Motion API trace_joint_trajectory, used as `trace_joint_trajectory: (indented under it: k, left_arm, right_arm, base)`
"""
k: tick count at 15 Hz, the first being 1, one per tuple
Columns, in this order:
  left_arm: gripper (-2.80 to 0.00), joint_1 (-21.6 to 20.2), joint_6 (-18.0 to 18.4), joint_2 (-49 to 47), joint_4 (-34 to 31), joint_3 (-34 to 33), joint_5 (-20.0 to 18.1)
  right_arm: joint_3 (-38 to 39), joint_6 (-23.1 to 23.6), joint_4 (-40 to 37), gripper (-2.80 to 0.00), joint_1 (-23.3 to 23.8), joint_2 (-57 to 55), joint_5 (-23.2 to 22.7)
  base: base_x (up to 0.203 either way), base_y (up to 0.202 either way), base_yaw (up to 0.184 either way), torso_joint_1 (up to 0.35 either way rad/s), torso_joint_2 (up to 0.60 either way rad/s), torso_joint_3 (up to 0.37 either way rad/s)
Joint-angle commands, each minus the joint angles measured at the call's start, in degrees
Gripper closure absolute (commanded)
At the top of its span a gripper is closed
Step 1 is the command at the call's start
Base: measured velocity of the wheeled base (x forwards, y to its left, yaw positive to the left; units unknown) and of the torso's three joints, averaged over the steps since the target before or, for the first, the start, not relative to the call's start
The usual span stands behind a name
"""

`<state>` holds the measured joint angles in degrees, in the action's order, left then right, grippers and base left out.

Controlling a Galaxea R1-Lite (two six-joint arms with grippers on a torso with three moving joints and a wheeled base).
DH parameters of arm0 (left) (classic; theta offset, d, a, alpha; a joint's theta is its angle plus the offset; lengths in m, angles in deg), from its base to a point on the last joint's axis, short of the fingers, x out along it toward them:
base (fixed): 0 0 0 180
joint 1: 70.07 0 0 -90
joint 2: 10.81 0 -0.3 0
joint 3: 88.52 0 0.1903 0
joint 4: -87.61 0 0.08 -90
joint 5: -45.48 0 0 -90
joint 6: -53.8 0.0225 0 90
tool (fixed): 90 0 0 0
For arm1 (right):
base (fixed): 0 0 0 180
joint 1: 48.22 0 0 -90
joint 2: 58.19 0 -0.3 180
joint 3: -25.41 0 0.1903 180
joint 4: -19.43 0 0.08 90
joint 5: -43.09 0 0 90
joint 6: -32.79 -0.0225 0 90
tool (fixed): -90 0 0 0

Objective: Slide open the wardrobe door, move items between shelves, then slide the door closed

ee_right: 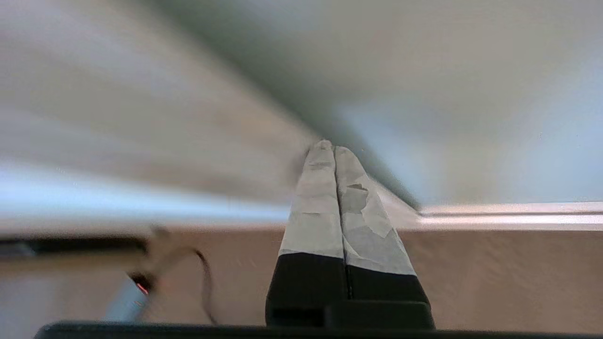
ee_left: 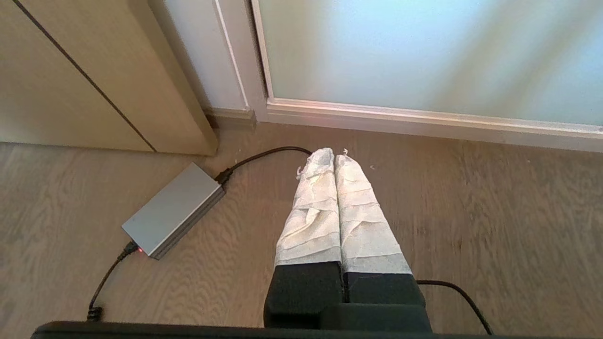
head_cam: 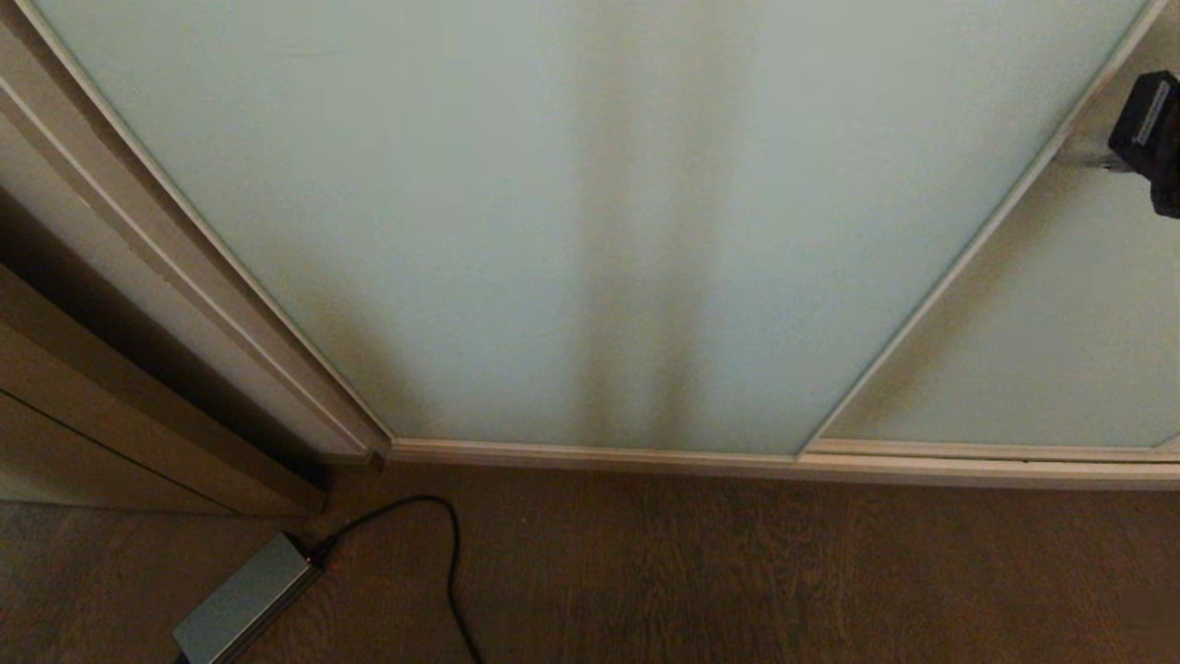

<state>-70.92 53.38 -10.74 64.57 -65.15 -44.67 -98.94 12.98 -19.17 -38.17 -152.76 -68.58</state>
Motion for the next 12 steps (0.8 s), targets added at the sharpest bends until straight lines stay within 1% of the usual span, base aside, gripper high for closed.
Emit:
trace_joint_trajectory:
  k: [1, 2, 4, 7, 11, 12]
  left_arm:
    - [0.00, -0.03, -0.02, -0.01, 0.02, 0.00, -0.02]
    - [0.00, -0.03, -0.02, 0.01, 0.02, 0.00, -0.02]
    - [0.00, -0.03, -0.02, -0.04, 0.02, 0.00, -0.02]
    - [0.00, -0.03, -0.02, 0.01, 0.02, 0.00, -0.02]
    - [0.00, -0.03, -0.02, -0.01, 0.02, 0.00, -0.02]
    - [0.00, -0.03, -0.02, 0.01, 0.02, 0.00, -0.02]
  right_arm:
    - [5.20, 4.45, 0.10, 0.00, 0.31, 3.40, 0.04]
    - [7.80, 6.76, 0.09, 0.00, 0.32, 4.81, 0.04]
    - [12.74, 9.65, 0.12, 0.00, 0.26, 8.70, 0.05]
    - [23.29, 15.50, 0.14, 0.00, -1.32, 18.41, 0.54]
    - [40.95, 21.61, 0.19, 0.00, -5.98, 36.04, 7.38]
    - [45.15, 22.80, 0.19, 0.00, -6.71, 41.02, 8.41]
  base:
    - [0.000, 0.000, 0.000, 0.000, 0.00, 0.000]
    - [0.000, 0.000, 0.000, 0.000, 0.00, 0.000]
    - [0.000, 0.000, 0.000, 0.000, 0.00, 0.000]
    - [0.000, 0.000, 0.000, 0.000, 0.00, 0.000]
    - [0.000, 0.000, 0.000, 0.000, 0.00, 0.000]
    - [0.000, 0.000, 0.000, 0.000, 0.00, 0.000]
